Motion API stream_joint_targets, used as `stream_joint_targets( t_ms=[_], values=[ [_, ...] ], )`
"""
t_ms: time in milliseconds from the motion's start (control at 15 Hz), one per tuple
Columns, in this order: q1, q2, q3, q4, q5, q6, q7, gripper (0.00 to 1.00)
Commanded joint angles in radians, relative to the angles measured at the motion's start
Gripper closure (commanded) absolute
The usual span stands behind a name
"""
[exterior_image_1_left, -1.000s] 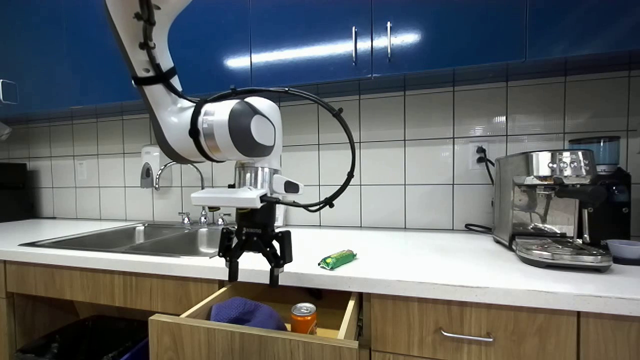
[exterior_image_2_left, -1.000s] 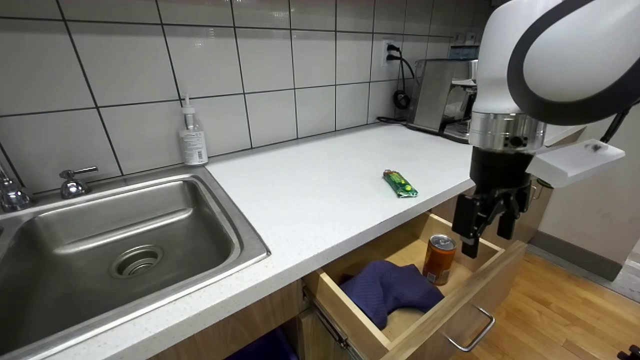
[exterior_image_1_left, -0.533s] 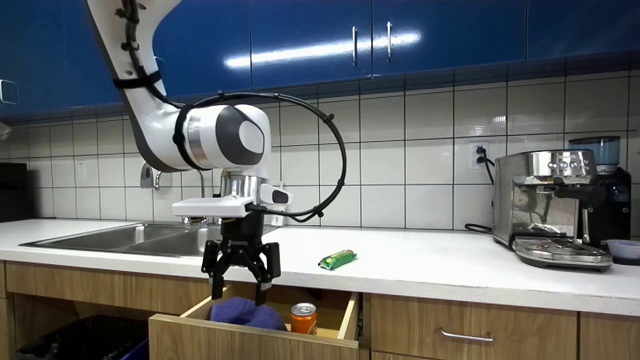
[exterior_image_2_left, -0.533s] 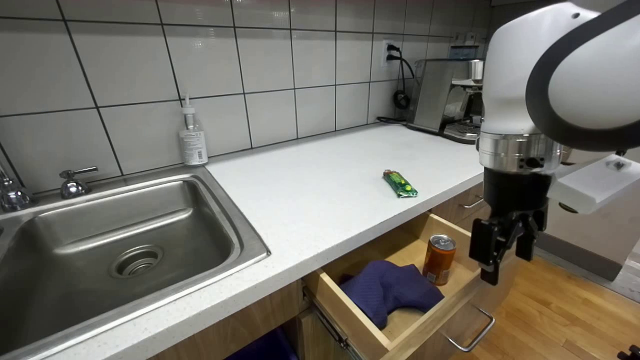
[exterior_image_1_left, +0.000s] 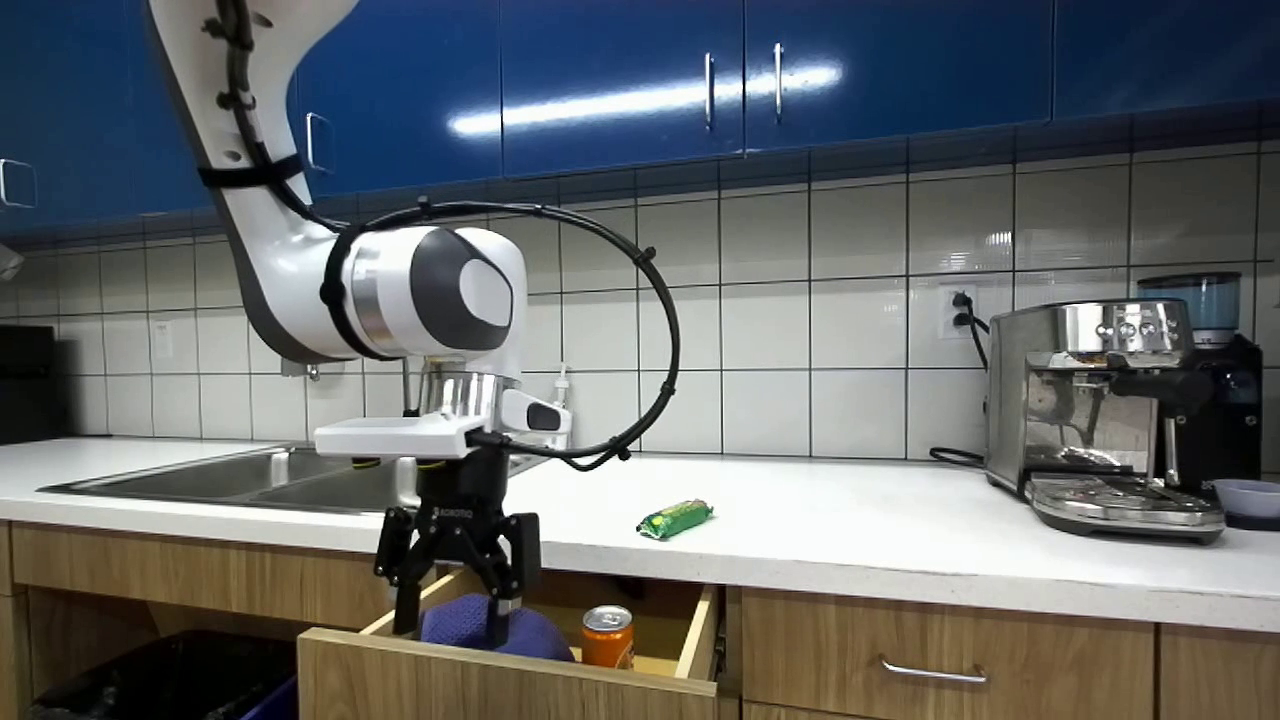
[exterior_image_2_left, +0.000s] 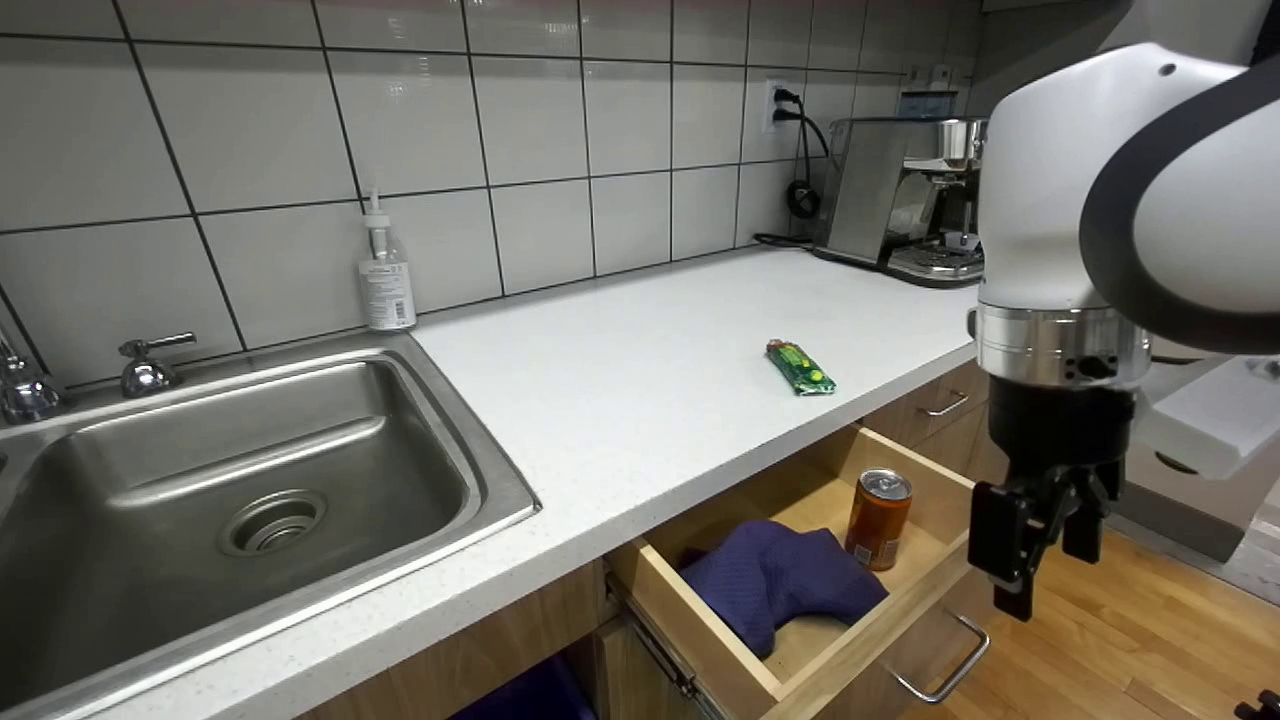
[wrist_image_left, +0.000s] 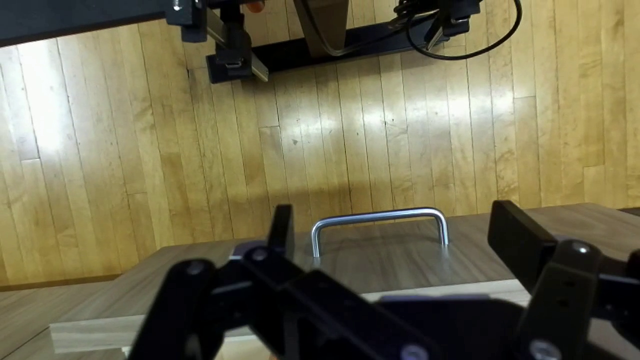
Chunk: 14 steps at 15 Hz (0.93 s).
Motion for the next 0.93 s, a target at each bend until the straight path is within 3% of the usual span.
stream_joint_targets(
  t_ms=[0, 867],
  values=[
    [0.007, 0.002, 0.008, -0.025, 0.016, 0.047, -0.015, 0.00],
    [0.007, 0.162, 0.004, -0.003, 0.018, 0.294, -0.069, 0.00]
  ],
)
